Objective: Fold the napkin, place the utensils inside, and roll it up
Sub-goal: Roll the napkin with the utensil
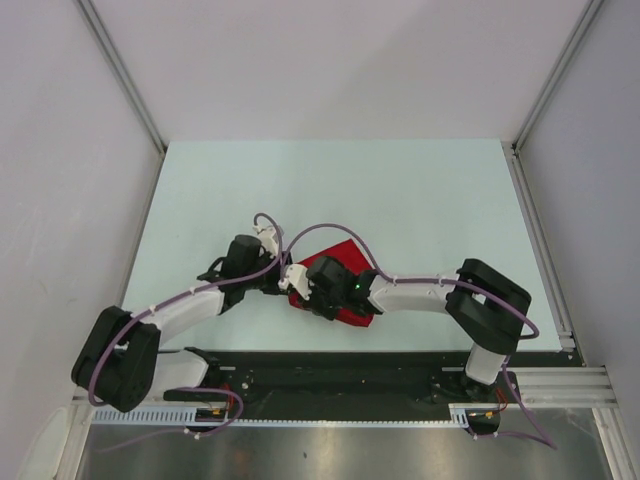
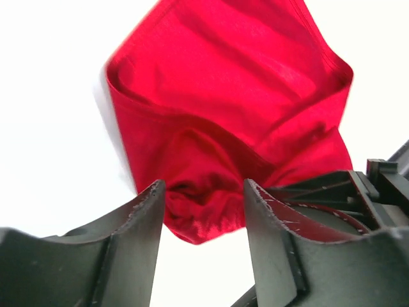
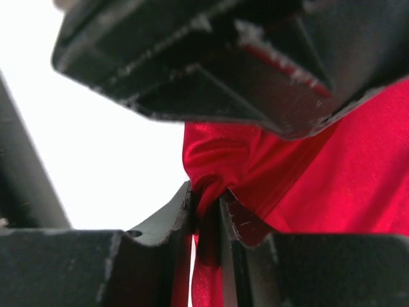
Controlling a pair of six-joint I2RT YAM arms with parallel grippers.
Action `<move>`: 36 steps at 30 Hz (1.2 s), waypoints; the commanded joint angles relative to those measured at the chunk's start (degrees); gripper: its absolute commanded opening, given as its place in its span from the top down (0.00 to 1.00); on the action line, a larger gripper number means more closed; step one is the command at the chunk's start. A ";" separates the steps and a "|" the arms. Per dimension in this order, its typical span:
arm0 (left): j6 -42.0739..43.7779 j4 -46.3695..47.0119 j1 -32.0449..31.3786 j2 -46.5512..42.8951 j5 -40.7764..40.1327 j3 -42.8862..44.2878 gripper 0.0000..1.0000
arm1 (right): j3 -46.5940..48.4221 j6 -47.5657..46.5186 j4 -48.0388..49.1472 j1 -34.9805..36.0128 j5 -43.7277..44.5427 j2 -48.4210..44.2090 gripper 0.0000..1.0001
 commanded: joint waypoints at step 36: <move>-1.88 23.88 0.93 5.17 2.01 -7.38 0.21 | 13.64 4.54 -20.19 -21.68 -53.99 21.33 0.93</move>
